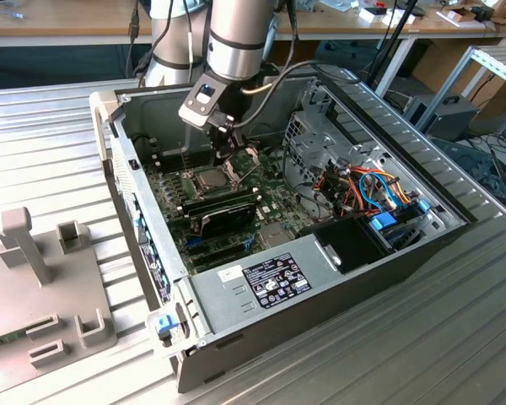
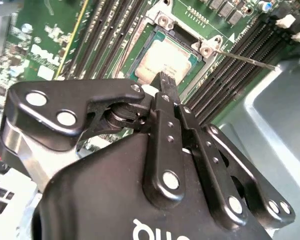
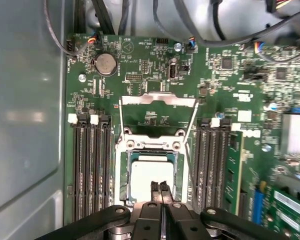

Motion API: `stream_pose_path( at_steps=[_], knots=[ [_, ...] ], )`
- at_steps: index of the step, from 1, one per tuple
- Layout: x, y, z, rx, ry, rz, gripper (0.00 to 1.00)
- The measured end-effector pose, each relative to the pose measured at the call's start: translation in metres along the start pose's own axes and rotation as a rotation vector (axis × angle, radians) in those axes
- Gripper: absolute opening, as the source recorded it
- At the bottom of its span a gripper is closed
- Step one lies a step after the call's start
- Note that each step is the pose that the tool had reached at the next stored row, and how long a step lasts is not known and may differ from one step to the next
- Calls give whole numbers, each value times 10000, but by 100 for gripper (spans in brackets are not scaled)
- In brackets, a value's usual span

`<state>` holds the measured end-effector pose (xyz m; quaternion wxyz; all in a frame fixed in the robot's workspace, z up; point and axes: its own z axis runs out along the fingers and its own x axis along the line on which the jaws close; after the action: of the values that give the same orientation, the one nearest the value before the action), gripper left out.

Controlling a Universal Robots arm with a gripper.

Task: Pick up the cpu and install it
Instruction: 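Place the cpu into insertion slot, then close the cpu cover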

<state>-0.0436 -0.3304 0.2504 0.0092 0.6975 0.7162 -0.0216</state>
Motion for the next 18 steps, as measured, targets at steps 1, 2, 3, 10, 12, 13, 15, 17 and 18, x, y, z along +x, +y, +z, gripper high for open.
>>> stream_pose_path(
  at_steps=[1,2,3,10,12,13,15,17,18],
  knots=[
    [0,0,-20,1,-45,2,11],
    [0,0,-20,0,-62,0,11],
    [0,0,-21,1,-69,0,11],
    [0,0,-23,-8,-81,-218,11],
    [-1,-1,-53,-13,-83,-218,11],
    [-1,-1,-53,-16,-81,-218,11],
    [-2,-1,-55,-22,-81,-218,11],
    [-2,-1,-56,-28,-82,-218,11],
    [-2,-1,-57,-29,-82,-218,11]
  ],
)
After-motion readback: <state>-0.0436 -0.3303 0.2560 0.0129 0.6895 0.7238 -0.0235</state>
